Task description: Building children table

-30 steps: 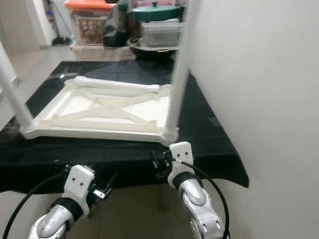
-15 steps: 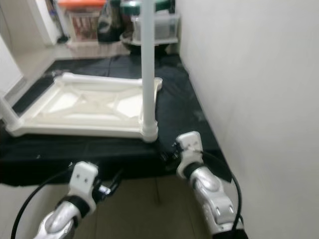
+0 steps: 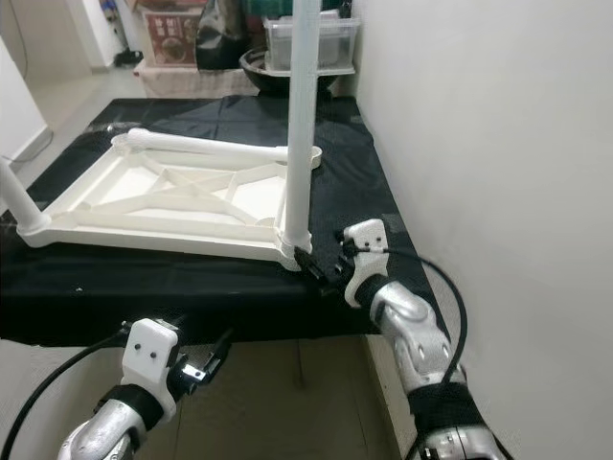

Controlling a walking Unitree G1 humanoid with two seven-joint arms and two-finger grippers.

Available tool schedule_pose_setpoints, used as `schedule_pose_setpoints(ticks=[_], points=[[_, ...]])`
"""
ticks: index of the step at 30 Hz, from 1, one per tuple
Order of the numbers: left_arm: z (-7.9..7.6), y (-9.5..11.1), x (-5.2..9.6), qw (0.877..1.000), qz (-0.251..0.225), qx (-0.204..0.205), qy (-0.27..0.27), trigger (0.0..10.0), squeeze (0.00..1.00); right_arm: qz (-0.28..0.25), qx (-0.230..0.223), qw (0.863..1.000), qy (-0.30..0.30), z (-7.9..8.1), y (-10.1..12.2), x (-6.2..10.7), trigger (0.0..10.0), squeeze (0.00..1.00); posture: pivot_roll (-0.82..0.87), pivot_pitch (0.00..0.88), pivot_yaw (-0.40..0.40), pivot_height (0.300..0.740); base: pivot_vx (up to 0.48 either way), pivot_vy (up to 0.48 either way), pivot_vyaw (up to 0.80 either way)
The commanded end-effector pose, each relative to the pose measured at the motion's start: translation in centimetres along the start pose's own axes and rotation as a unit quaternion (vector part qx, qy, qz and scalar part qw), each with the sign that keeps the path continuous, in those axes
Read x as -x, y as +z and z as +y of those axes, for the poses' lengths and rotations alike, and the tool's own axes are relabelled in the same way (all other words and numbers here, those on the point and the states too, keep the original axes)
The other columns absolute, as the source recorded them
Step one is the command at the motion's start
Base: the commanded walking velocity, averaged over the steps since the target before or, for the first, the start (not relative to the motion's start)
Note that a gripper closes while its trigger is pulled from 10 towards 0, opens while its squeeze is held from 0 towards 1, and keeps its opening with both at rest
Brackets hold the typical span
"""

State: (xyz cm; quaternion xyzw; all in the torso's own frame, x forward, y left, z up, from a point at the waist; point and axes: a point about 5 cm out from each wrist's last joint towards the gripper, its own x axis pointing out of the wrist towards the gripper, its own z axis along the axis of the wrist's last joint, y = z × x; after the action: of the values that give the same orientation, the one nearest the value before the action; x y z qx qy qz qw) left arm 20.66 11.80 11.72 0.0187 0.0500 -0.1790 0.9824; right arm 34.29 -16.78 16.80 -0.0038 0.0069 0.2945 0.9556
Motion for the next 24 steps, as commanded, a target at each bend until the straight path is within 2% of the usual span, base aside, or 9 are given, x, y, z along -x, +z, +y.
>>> schedule_pose_setpoints(ticks=[1, 3, 4, 12, 14, 15, 22, 23, 24], points=[[-0.3, -0.1, 0.4, 1.000, 0.008, 0.002, -0.009, 10.0, 0.00, 0.002, -0.008, 1.000, 0.019, -0.3, -0.1, 0.1, 10.0, 0.42, 0.14, 0.166, -0.016, 0.740, 0.000, 0.000, 0.00], [-0.3, 0.0, 0.6, 1.000, 0.009, 0.002, -0.009, 10.0, 0.00, 0.000, -0.007, 0.999, 0.031, -0.5, 0.1, 0.0, 10.0, 0.42, 0.14, 0.166, -0.016, 0.740, 0.000, 0.000, 0.00], [-0.4, 0.0, 0.8, 1.000, 0.009, 0.001, -0.013, 10.0, 0.00, 0.000, -0.002, 0.999, 0.054, -0.6, 0.6, -0.1, 10.0, 0.00, 0.15, 0.174, -0.013, 0.740, 0.000, 0.000, 0.00], [-0.6, 0.1, 1.1, 1.000, 0.010, 0.002, -0.021, 10.0, 0.00, -0.005, 0.029, 0.996, 0.087, -1.5, 2.2, -0.8, 10.0, 0.00, 0.15, 0.170, -0.012, 0.740, 0.000, 0.000, 0.00], [-0.7, 0.1, 1.1, 1.000, 0.011, 0.002, -0.022, 10.0, 0.00, -0.010, 0.034, 0.996, 0.081, -1.8, 2.6, -1.3, 10.0, 0.40, 0.15, 0.169, -0.012, 0.740, 0.000, 0.000, 0.00], [-0.7, 0.1, 1.1, 1.000, 0.011, 0.002, -0.022, 10.0, 0.00, -0.015, 0.033, 0.996, 0.078, -2.0, 2.9, -1.6, 10.0, 1.00, 0.16, 0.165, -0.013, 0.740, 0.000, 0.000, 0.00], [-0.7, 0.2, 1.2, 1.000, 0.013, 0.001, -0.022, 10.0, 0.00, -0.026, 0.043, 0.996, 0.079, -2.1, 3.7, -2.4, 10.0, 1.00, 0.16, 0.160, -0.014, 0.740, 0.000, 0.000, 0.00], [-0.8, 0.2, 1.3, 1.000, 0.014, 0.002, -0.023, 10.0, 0.00, -0.031, 0.043, 0.995, 0.086, -2.0, 3.9, -2.6, 10.0, 0.00, 0.16, 0.157, -0.015, 0.740, 0.000, 0.000, 0.00], [-0.8, 0.2, 1.3, 1.000, 0.014, 0.002, -0.023, 10.0, 0.00, -0.031, 0.043, 0.995, 0.086, -2.0, 3.9, -2.6, 10.0, 0.00, 0.16, 0.157, -0.015, 0.740, 0.000, 0.000, 0.00]])
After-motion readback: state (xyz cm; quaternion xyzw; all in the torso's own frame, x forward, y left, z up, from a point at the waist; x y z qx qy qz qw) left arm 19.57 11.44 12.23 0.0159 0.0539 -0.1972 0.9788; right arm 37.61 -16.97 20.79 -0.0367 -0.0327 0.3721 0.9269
